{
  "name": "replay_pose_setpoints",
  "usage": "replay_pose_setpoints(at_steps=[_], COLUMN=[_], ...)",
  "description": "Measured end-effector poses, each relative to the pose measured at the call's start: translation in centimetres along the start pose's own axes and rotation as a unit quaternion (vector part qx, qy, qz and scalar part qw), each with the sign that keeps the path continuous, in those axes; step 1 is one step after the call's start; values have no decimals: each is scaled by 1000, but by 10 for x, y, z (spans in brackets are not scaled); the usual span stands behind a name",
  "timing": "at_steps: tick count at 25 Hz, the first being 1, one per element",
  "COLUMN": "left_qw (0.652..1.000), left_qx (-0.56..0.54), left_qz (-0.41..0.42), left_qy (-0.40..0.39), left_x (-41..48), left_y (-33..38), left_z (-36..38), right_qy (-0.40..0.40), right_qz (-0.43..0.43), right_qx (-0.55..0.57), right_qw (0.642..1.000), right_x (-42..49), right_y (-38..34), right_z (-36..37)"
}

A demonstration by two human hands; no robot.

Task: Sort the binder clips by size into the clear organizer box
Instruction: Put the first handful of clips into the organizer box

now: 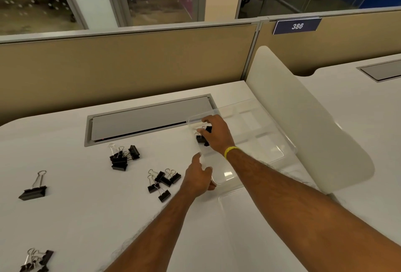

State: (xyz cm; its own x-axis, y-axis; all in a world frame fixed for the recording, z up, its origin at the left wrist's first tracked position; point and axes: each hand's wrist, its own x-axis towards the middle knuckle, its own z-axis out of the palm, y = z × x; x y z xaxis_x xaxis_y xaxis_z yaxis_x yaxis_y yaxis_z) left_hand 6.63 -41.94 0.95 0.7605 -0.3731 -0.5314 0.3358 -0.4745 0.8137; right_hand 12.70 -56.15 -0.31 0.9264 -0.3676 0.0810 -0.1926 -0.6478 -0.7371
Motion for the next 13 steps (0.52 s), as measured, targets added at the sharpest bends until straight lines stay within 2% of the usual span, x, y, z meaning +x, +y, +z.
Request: replay_pose_setpoints(at_steps=[4,8,13], left_qw=[1000,1000,997], left_qx=[-15,-14,65], left_qz=[-6,0,45], left_qy=[0,1,25], left_x=[-3,-6,-13], left_y=[1,2,-4], left_z=[-3,-10,-22], right_qy=[1,-11,30], right_qz=[42,40,37], right_qx=[79,88,71], right_qw=[996,995,996], right_x=[4,-4,-18], right_y=[-3,-7,-8], right_z=[-14,-24,-39])
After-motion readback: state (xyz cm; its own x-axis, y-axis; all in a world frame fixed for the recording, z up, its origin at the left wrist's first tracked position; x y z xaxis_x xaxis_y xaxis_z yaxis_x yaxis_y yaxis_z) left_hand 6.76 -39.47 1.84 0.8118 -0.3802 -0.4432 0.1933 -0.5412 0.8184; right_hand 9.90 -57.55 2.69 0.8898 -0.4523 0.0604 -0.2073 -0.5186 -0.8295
